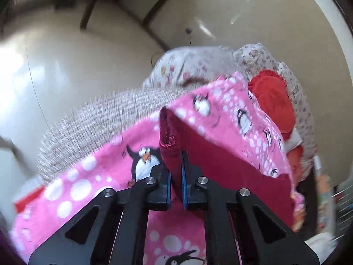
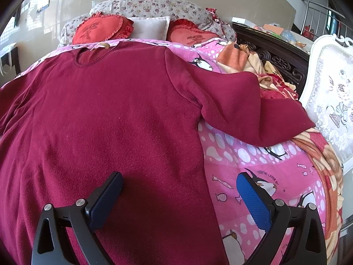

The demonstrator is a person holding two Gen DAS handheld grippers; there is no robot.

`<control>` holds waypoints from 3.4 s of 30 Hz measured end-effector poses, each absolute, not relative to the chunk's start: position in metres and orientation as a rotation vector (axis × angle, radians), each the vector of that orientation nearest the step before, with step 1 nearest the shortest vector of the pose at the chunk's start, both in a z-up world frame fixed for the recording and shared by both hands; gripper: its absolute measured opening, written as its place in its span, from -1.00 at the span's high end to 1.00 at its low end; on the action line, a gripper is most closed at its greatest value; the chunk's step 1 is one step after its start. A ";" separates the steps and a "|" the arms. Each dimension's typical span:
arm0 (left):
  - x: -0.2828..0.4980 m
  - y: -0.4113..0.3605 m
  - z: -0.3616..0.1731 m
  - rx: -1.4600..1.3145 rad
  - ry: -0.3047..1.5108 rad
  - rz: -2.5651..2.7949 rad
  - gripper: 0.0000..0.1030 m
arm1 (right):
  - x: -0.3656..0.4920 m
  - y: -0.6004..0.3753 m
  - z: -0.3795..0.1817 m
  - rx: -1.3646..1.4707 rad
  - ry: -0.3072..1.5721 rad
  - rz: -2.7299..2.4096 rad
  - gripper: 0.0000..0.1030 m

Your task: Fold small clothes

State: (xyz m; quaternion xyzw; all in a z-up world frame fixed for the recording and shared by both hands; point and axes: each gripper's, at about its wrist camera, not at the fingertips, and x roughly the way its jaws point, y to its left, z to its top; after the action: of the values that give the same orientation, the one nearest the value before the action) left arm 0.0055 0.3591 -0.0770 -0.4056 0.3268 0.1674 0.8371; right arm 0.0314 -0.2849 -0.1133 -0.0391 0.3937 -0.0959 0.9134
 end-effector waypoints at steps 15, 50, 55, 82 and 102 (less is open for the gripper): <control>0.111 0.120 0.032 -0.484 0.572 -0.210 0.90 | 0.023 -0.297 -0.106 0.008 0.766 -0.175 -0.98; 0.145 0.031 -0.053 -0.319 0.774 -0.141 -0.02 | 0.089 -0.269 -0.043 0.034 0.711 0.200 -0.04; 0.182 0.033 -0.092 -0.380 0.936 -0.118 -0.01 | 0.149 -0.264 -0.102 0.007 0.937 0.154 0.06; 0.070 0.022 -0.109 -0.355 0.848 -0.206 -0.29 | 0.131 -0.246 -0.103 -0.103 0.938 0.105 -0.19; 0.080 0.000 -0.110 -0.231 0.880 -0.207 -0.64 | -0.002 -0.448 -0.033 -0.027 0.811 -0.391 -0.19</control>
State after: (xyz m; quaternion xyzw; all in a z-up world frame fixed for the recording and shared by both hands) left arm 0.0799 0.0002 -0.1100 -0.1114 0.4243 -0.0997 0.8931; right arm -0.0022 -0.4477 -0.0333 -0.0132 0.3919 -0.1888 0.9003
